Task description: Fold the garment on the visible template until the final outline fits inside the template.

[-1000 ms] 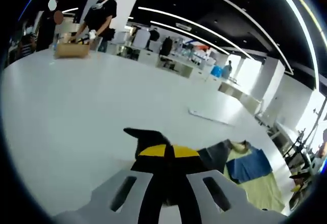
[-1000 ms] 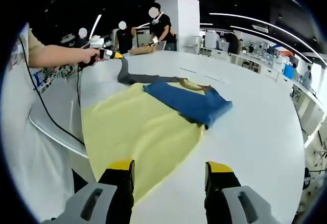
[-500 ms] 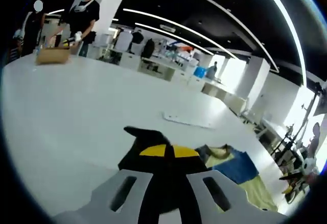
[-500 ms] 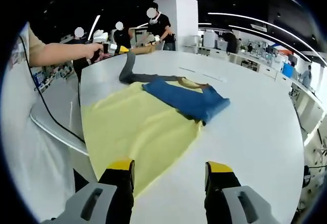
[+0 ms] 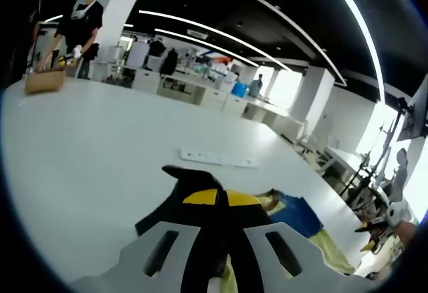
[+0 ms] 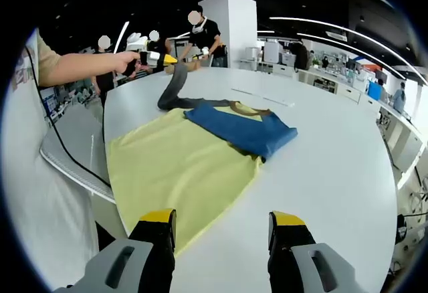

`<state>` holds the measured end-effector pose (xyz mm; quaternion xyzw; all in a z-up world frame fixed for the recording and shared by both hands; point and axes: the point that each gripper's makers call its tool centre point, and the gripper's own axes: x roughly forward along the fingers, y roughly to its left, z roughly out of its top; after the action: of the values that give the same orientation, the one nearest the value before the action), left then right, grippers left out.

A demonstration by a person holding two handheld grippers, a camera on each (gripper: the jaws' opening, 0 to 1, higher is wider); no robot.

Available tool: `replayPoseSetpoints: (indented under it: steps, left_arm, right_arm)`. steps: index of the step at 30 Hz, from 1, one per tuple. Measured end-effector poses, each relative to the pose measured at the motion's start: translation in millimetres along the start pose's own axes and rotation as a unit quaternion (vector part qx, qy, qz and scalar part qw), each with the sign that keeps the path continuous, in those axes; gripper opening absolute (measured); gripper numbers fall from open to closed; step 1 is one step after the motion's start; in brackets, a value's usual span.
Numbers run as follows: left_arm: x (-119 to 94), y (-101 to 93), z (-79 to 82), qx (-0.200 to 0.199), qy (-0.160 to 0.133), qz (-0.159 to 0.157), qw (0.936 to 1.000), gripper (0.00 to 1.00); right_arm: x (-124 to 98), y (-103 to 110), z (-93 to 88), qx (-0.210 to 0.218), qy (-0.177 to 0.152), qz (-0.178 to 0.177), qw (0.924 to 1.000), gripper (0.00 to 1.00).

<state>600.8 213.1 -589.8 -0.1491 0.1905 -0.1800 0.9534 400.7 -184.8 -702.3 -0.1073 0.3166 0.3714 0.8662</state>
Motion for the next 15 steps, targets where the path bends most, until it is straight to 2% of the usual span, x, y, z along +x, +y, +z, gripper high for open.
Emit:
replayPoseSetpoints:
  steps: [5, 15]
  left_arm:
    - [7.5, -8.2, -0.7, 0.006, 0.006, -0.015, 0.9998, 0.00]
    - [25.5, -37.7, -3.5, 0.014, 0.017, -0.049, 0.9985, 0.00]
  right_arm:
    - [1.0, 0.0, -2.9, 0.001, 0.003, 0.002, 1.0000, 0.53]
    - [0.3, -0.5, -6.4, 0.001, 0.007, 0.002, 1.0000, 0.53]
